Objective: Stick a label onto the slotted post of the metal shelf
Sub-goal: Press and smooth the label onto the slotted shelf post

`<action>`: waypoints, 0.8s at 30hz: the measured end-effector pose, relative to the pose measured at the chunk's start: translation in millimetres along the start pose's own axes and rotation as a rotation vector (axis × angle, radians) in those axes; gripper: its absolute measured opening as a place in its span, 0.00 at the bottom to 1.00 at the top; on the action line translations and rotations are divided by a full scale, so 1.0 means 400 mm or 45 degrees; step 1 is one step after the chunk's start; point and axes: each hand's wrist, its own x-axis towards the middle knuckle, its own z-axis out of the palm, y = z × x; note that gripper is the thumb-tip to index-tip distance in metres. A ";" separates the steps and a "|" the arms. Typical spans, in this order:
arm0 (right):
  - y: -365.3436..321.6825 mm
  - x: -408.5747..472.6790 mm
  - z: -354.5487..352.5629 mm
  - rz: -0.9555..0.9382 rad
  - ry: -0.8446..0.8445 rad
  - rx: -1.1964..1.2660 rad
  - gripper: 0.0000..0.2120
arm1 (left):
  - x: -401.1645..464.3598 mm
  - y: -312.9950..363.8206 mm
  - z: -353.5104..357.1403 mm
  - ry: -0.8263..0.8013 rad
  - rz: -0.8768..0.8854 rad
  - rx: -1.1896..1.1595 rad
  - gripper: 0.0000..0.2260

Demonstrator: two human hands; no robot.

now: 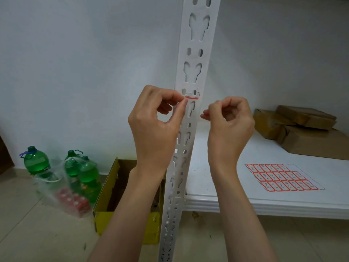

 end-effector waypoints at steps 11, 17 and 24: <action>-0.031 -0.004 0.002 -0.029 -0.094 0.149 0.05 | 0.002 0.002 0.000 0.054 0.096 0.061 0.07; -0.026 -0.004 0.004 -0.021 -0.101 0.122 0.04 | 0.008 -0.003 0.010 0.053 0.227 0.184 0.07; -0.028 -0.006 0.004 0.002 -0.102 0.140 0.02 | 0.014 0.001 0.020 0.047 0.247 0.205 0.05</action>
